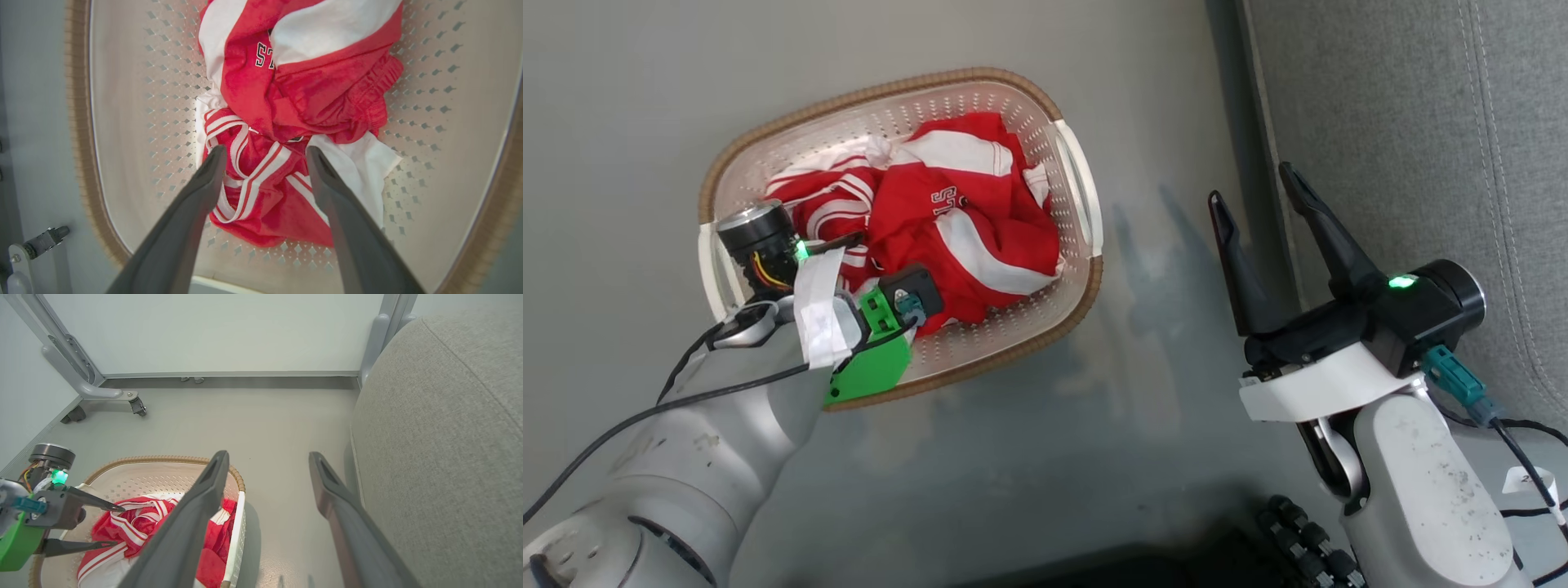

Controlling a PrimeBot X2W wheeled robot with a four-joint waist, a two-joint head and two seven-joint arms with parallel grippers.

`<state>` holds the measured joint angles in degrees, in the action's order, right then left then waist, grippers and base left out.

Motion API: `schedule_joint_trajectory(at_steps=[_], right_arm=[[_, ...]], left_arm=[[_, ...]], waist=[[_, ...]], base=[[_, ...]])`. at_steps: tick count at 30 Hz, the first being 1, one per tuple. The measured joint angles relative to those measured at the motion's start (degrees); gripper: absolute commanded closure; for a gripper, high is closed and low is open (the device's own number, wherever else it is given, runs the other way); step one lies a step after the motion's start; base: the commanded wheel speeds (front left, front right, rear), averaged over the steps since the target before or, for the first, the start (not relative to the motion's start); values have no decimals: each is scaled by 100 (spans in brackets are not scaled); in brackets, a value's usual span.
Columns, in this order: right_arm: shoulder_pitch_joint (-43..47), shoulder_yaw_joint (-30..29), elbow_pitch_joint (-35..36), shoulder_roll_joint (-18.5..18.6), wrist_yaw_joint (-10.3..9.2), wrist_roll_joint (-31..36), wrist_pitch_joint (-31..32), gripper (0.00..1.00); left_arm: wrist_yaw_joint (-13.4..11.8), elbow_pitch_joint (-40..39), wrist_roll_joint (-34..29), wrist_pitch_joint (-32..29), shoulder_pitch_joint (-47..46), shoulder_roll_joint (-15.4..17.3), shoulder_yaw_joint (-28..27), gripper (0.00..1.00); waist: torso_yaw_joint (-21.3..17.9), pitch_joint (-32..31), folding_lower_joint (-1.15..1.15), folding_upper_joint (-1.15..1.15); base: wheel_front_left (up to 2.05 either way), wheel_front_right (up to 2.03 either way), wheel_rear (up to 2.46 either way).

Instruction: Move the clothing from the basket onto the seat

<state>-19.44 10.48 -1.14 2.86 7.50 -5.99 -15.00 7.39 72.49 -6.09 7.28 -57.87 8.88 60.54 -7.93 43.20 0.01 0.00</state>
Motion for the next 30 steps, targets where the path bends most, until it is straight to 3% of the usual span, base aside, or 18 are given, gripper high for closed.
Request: schedule_joint_trajectory(at_steps=[5,10,20,30], right_arm=[[-88,42,21,2,0,-138,0,0],[-200,94,26,0,0,-234,0,0],[-405,278,90,-1,0,-415,0,0],[-489,285,191,-4,0,-556,0,0]], left_arm=[[0,75,478,-441,-289,124,757,0],[0,96,828,-831,-565,200,1174,0],[0,89,944,-1759,-827,344,1291,0],[0,18,627,-2182,-1031,523,1292,0]], waist=[[-184,386,0,0],[-308,719,0,0],[-473,1236,0,0],[-565,1572,-1,0]], base=[[0,0,0],[0,0,0],[0,0,0],[0,0,0]])
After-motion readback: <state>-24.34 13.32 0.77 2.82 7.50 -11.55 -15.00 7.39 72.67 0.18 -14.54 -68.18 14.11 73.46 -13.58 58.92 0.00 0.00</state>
